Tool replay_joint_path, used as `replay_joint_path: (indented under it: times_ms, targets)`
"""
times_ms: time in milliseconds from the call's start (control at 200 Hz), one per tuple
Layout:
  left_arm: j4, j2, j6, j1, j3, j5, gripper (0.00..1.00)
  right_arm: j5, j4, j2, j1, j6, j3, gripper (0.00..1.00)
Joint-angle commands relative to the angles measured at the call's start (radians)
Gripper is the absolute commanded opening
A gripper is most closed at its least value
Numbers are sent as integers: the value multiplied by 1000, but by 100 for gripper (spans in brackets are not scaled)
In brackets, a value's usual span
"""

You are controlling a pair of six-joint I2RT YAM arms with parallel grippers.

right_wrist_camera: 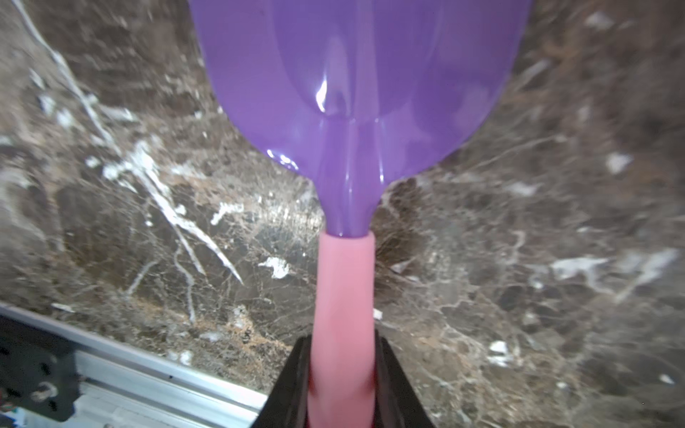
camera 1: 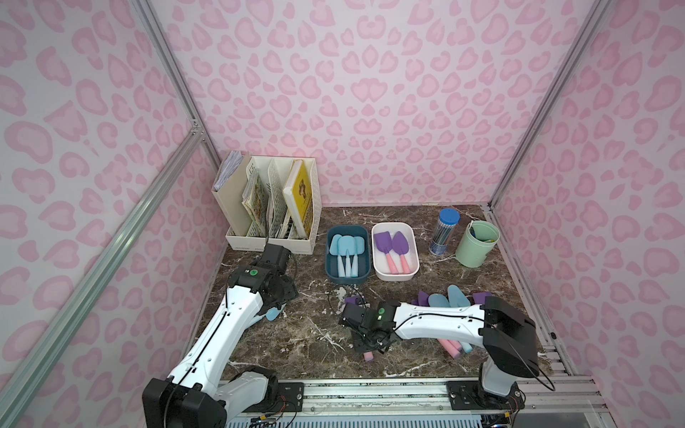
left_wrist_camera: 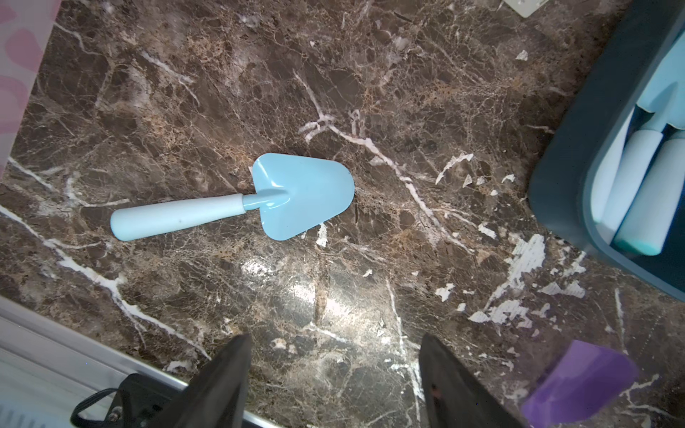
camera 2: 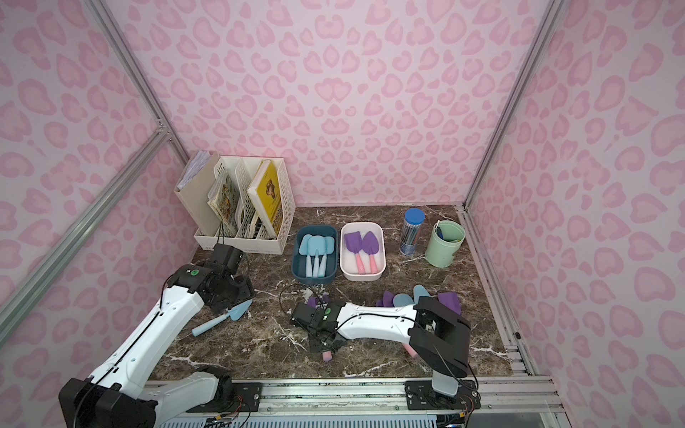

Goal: Sort the small shovels by color and place them into the storage box
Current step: Pick up the shovel from the center of the board, then place the shovel in the storage box.

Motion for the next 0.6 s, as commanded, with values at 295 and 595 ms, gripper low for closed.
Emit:
replay_joint_path:
  times_ms: [295, 595]
  targets:
    - [8, 1, -3, 1, 2, 15, 75, 129, -134, -124, -443, -303, 205, 13]
    - [-4, -6, 0, 3, 11, 18, 75, 59, -177, 113, -658, -447, 421, 13]
